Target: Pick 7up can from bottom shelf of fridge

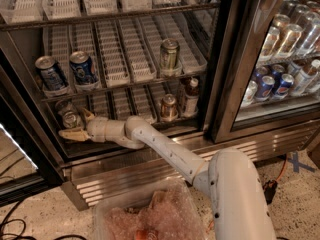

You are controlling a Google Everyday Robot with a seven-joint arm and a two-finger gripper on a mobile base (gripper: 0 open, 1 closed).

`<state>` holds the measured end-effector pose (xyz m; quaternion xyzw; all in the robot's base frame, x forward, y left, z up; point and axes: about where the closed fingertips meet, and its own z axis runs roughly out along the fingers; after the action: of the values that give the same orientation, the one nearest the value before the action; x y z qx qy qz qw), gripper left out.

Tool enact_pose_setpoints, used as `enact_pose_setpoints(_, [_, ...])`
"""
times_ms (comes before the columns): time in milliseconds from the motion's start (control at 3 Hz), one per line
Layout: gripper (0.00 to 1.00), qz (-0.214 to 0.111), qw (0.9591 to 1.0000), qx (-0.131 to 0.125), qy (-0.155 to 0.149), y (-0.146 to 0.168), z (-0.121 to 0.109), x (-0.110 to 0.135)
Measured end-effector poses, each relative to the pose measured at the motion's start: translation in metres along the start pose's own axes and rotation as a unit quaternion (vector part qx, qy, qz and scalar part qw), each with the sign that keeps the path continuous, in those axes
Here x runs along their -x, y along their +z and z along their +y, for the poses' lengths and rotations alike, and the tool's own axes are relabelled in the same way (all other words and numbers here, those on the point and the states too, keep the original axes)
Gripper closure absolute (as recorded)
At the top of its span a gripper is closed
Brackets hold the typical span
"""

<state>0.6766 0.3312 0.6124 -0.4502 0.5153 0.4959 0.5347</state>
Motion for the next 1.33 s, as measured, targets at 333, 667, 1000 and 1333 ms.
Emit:
enact_pose_setpoints(333, [0.66,0.000,1.0000,0.000,0.000,-0.004,-0.001,0.004])
enact_pose_setpoints(667, [0.89,0.000,1.0000,0.000,0.000,-0.006,-0.001,0.008])
enact_pose_setpoints(1000, [1.00,0.000,1.0000,0.000,0.000,-0.008,-0.001,0.010])
enact_pose_setpoints(1333, [1.00,-0.014,0.9991,0.029,-0.026,-0.001,0.016,0.037])
